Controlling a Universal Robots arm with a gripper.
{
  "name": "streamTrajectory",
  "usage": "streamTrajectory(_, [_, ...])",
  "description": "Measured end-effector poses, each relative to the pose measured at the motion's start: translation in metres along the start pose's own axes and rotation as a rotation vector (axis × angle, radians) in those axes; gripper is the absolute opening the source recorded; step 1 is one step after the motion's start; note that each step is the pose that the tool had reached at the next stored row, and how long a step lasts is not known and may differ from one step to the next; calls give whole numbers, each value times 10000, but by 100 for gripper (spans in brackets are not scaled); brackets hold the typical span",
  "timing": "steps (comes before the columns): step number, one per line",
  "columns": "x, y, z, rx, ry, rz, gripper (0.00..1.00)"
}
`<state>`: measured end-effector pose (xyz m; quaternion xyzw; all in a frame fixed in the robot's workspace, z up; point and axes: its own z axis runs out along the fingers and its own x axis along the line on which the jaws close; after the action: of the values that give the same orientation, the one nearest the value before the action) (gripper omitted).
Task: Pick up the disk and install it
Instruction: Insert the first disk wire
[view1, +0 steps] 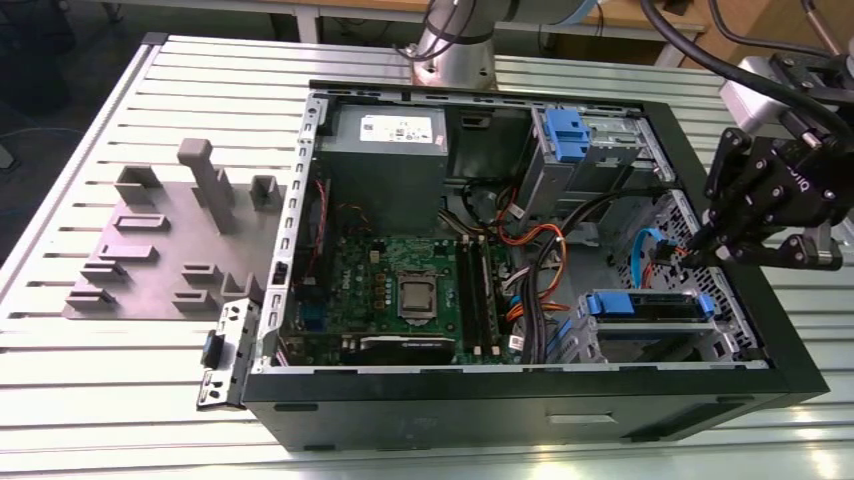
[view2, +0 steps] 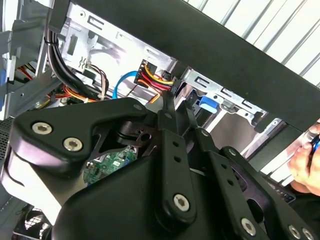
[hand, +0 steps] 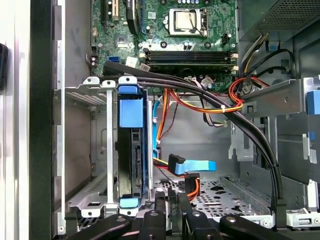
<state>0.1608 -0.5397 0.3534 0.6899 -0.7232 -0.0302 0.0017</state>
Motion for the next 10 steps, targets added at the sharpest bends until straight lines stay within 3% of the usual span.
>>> streamTrajectory(5, [-11,-3,33,-76,-14,213,24])
streamTrajectory(10, [-14,-45,33,-84,-14,230,24])
